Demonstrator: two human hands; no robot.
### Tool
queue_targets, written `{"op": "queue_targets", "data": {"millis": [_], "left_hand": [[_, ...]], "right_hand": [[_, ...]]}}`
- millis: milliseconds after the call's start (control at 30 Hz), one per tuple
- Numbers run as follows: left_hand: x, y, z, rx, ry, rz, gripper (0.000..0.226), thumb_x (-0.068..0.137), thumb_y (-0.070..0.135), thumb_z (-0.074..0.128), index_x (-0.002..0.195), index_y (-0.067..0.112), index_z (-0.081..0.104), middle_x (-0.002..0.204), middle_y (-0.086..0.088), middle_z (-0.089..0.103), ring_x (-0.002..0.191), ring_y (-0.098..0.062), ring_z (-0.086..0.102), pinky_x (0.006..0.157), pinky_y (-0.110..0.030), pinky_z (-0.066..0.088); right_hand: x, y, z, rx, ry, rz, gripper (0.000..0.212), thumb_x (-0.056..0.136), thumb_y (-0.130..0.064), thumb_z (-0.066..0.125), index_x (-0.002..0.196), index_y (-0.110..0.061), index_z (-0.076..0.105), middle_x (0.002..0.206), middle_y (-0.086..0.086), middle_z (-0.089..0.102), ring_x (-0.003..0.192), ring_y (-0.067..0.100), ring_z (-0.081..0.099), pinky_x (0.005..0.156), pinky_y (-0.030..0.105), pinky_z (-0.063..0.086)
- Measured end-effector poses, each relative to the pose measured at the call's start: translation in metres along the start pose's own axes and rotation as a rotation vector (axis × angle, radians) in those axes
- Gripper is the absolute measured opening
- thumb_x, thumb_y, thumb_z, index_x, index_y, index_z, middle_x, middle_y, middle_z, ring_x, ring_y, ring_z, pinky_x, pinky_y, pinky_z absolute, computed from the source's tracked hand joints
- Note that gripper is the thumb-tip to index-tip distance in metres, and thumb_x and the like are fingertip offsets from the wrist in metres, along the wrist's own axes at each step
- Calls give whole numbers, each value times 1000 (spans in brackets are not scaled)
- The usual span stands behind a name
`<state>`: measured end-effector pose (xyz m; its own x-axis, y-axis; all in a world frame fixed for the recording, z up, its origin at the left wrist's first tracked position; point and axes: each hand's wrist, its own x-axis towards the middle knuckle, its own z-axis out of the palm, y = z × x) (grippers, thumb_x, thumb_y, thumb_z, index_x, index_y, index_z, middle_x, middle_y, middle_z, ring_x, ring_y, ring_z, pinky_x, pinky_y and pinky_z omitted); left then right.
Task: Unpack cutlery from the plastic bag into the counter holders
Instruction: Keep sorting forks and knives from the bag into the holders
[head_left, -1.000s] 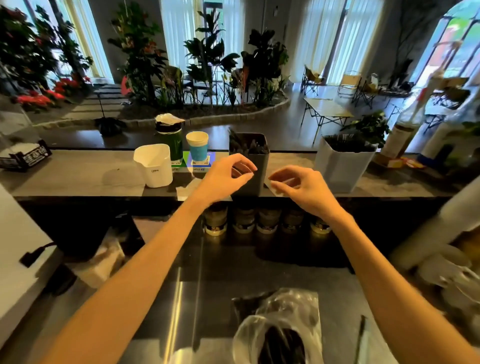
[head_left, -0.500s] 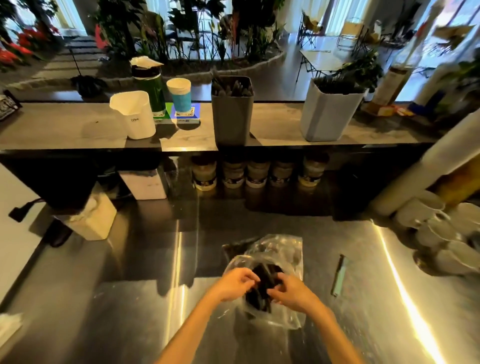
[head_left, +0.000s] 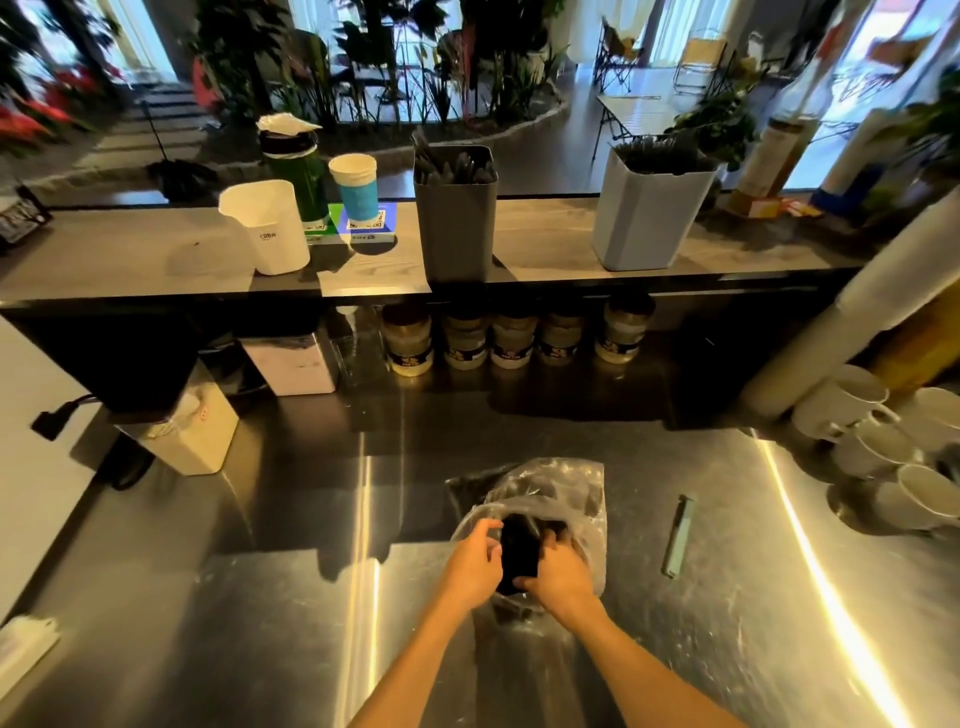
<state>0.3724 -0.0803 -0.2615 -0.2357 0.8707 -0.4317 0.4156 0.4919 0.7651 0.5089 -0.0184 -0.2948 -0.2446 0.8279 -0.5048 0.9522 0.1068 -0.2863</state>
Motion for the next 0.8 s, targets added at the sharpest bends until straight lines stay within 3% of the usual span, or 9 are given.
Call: {"op": "queue_targets", "data": {"millis": [67, 167, 367, 500, 600, 667, 800], "left_hand": [[-1, -1, -1, -25, 18, 2, 31, 101, 8, 47, 130, 14, 54, 95, -1, 62, 86, -15, 59, 81, -27, 51], [-1, -2, -1, -73, 36, -9, 26, 98, 6, 49, 121, 14, 59, 95, -3, 63, 83, -16, 59, 86, -37, 53], [-2, -3, -5, -159, 56, -44, 25, 96, 7, 48, 113, 23, 61, 93, -1, 67, 83, -18, 63, 85, -44, 56], [-9, 7, -13, -210, 60, -49, 24, 99, 8, 47, 112, 21, 61, 93, -1, 69, 81, -13, 64, 78, -33, 55], [-10, 10, -16, -222, 69, -49, 23, 100, 9, 47, 113, 20, 63, 95, -2, 71, 82, -14, 65, 78, -31, 56], [-10, 11, -17, -232, 88, -44, 24, 101, 9, 47, 113, 21, 63, 96, -1, 72, 81, -15, 67, 79, -35, 57], [-10, 17, -24, -315, 98, -48, 27, 104, 12, 43, 124, 24, 58, 106, 0, 70, 89, -16, 68, 74, -27, 57]], "right_hand": [[1, 1, 8, 6, 20, 35, 98, 83, -55, 73, 153, -5, 27, 153, 14, 40, 140, 28, 43, 114, 35, 37], [4, 3, 11, 91, -27, 65, 84, 84, -50, 75, 145, -6, 36, 140, 12, 55, 129, 28, 54, 105, 36, 46], [11, 3, 2, 111, -113, 82, 55, 93, -35, 68, 135, -5, 51, 135, 14, 58, 121, 28, 59, 99, 32, 49], [16, 1, -17, 138, -143, 105, 36, 98, -23, 57, 127, -2, 59, 125, 17, 66, 112, 31, 65, 86, 36, 54], [15, -1, -34, 237, -189, 83, 23, 103, -11, 43, 106, 0, 62, 102, 17, 71, 76, 25, 68, 53, 27, 50], [13, 1, -40, 363, -238, 88, 24, 102, -6, 36, 89, -5, 56, 79, 12, 68, 51, 14, 58, 42, 23, 43], [5, 14, -57, 384, -341, 55, 20, 101, -19, 40, 88, -14, 54, 69, 1, 56, 53, 11, 50, 54, 27, 41]]}}
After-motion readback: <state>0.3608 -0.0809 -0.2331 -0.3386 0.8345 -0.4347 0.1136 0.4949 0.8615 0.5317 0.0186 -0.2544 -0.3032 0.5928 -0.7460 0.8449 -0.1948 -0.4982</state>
